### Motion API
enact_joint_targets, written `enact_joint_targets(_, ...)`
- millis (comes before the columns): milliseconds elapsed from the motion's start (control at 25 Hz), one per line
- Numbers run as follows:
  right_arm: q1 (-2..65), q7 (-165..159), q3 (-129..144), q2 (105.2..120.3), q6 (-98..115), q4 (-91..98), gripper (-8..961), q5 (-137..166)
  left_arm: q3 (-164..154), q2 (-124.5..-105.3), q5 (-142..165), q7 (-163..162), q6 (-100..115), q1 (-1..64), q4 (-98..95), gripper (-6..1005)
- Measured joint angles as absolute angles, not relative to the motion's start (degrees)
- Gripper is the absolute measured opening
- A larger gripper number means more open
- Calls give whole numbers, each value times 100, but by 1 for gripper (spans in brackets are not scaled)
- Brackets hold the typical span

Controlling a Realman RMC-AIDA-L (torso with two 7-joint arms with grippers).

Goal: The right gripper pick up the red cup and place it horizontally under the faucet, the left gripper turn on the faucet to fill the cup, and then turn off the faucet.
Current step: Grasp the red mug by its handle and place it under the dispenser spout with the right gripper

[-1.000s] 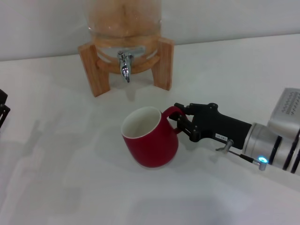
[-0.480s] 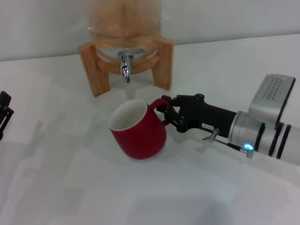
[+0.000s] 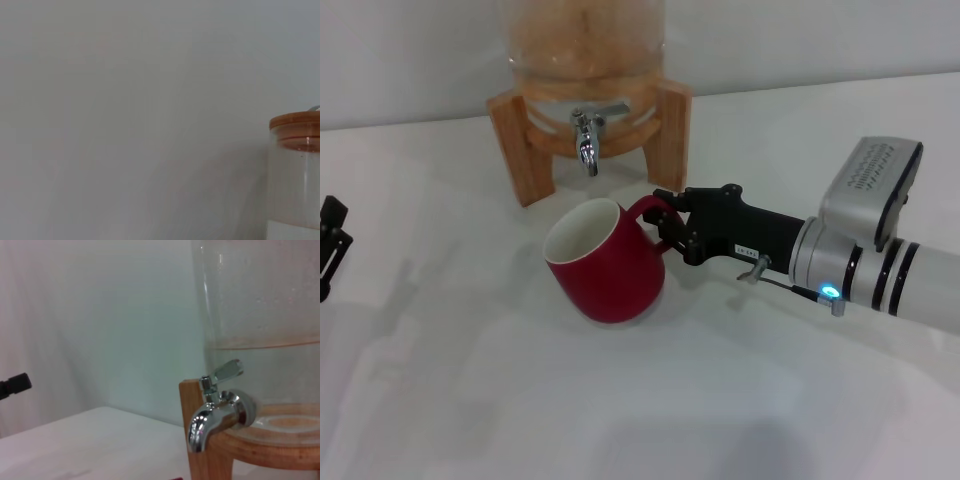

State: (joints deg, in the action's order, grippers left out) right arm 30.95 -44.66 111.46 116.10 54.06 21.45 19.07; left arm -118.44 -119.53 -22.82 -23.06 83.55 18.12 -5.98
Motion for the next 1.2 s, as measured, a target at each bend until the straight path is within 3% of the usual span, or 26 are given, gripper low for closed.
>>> enact_joint_targets(1200, 3522, -4491, 11074, 11619, 4515, 2091, 175, 1581, -11887, -11953, -2275, -2355, 8349, 1813, -603, 859)
